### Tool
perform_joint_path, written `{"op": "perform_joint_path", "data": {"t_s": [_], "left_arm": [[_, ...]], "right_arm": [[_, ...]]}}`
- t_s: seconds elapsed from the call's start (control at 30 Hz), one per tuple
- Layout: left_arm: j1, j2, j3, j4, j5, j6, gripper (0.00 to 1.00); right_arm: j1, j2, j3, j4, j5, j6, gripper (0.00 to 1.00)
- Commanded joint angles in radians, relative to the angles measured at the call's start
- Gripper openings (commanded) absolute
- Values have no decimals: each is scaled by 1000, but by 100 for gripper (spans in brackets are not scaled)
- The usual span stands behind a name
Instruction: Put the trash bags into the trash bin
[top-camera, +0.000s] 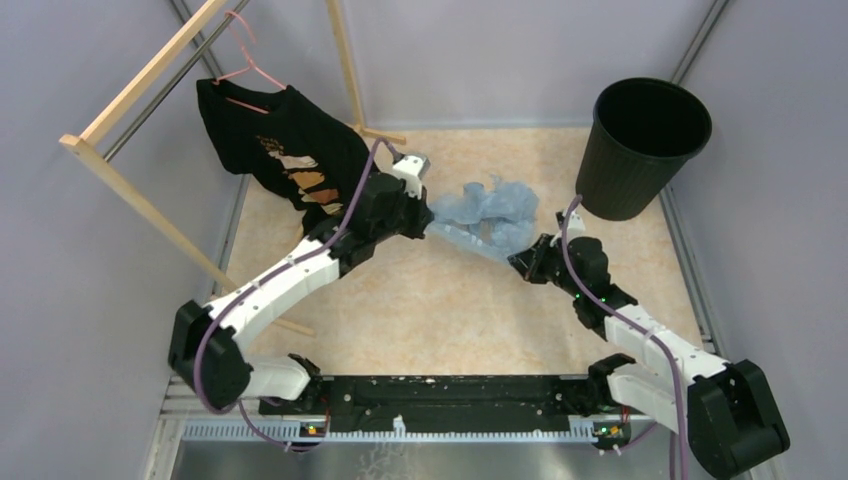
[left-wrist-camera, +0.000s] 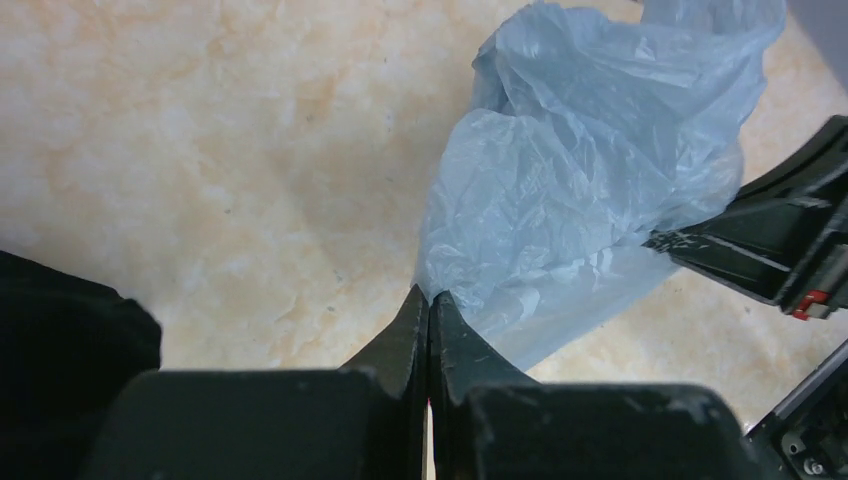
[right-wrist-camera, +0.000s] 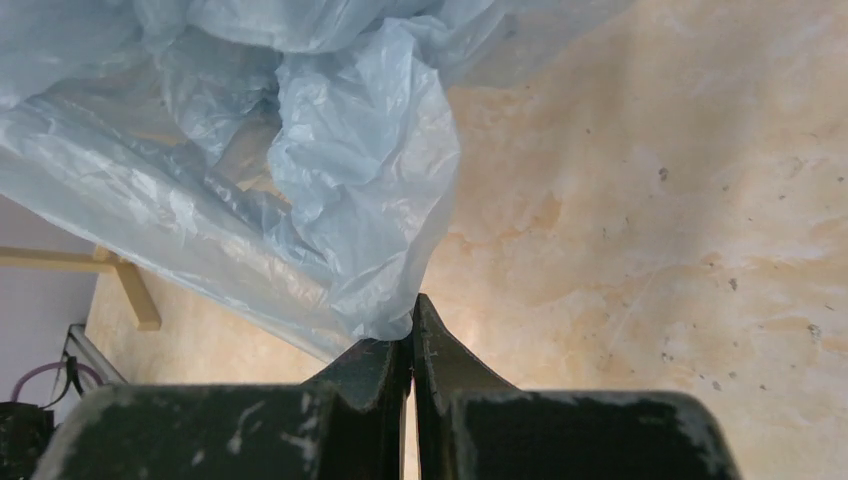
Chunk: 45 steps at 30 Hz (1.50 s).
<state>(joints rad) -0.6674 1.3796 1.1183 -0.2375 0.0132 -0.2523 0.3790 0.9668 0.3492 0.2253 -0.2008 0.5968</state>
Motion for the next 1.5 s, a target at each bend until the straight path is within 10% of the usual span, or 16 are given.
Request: {"op": "perform_joint_path", "data": {"t_s": [0.0, 0.2, 0.53, 0.9, 1.47], "left_arm": [[11, -118, -87, 152, -147, 26, 0], [11, -145, -108, 186, -94, 31, 0], [11, -163, -122, 228, 49, 49, 0], [9, -197, -160, 318, 224, 79, 0], [9, -179, -183, 411, 457, 32, 0]], "right_arm": [[3, 32, -23, -3, 7, 15, 0], [3, 147, -14, 82, -164, 19, 8], [3, -36, 84, -168, 30, -121, 58], [9, -61, 164, -233, -44, -222, 82], [276, 82, 203, 37, -178, -213, 80]]}}
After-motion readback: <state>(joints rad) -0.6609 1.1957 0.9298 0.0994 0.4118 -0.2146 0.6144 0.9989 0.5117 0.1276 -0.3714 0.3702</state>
